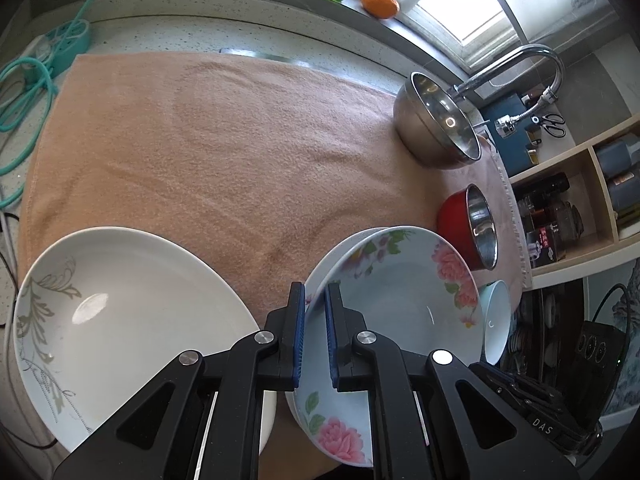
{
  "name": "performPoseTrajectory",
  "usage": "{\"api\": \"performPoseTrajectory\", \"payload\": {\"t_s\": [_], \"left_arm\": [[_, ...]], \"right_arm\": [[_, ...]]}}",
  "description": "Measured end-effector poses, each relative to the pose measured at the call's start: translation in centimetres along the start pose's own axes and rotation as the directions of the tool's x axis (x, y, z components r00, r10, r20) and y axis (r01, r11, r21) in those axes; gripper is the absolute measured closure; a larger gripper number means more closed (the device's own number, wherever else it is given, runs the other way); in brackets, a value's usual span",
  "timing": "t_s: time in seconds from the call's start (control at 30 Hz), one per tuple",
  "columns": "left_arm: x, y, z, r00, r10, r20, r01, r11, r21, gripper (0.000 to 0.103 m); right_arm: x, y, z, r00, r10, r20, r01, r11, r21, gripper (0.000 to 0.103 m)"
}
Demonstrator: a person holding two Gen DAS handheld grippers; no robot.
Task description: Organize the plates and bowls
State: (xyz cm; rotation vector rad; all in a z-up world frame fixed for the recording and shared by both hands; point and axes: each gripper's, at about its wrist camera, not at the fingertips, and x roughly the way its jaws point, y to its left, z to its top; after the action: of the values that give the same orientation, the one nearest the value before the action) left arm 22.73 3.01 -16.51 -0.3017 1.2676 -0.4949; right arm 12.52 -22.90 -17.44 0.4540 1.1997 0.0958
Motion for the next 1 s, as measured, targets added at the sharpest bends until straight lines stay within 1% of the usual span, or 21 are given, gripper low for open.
{"api": "performPoseTrajectory", "payload": {"t_s": [0.3,0.5,0.6,1.0], "left_arm": [[0.9,-0.7,0.0,1.0,-0.001,-0.024,0.001,1.0,0.026,0.095],[1.3,-0.8,0.1,0.999,-0.003,-0.033,0.004,1.0,0.028,0.094],[1.5,-0.9,0.1,0.999,0.005,-0.034,-0.004,1.0,0.031,0.094],[2.1,-1.4,0.2,0.999,0.017,-0.042,-0.015,0.999,0.043,0.094]], "right_arm": [[0.3,-0.7,-1.2,1.0,-0.022,-0.007,0.022,1.0,0.016,0.094],[0.7,-0.9,-1.5,0.999,-0.041,-0.015,0.041,0.999,0.022,0.094],[1.0,-0.8,-1.7,0.998,-0.063,-0.013,0.063,0.998,0.006,0.093],[2.0,-1.0,-1.9,0.996,-0.084,-0.036,0.085,0.996,0.008,0.092]]}}
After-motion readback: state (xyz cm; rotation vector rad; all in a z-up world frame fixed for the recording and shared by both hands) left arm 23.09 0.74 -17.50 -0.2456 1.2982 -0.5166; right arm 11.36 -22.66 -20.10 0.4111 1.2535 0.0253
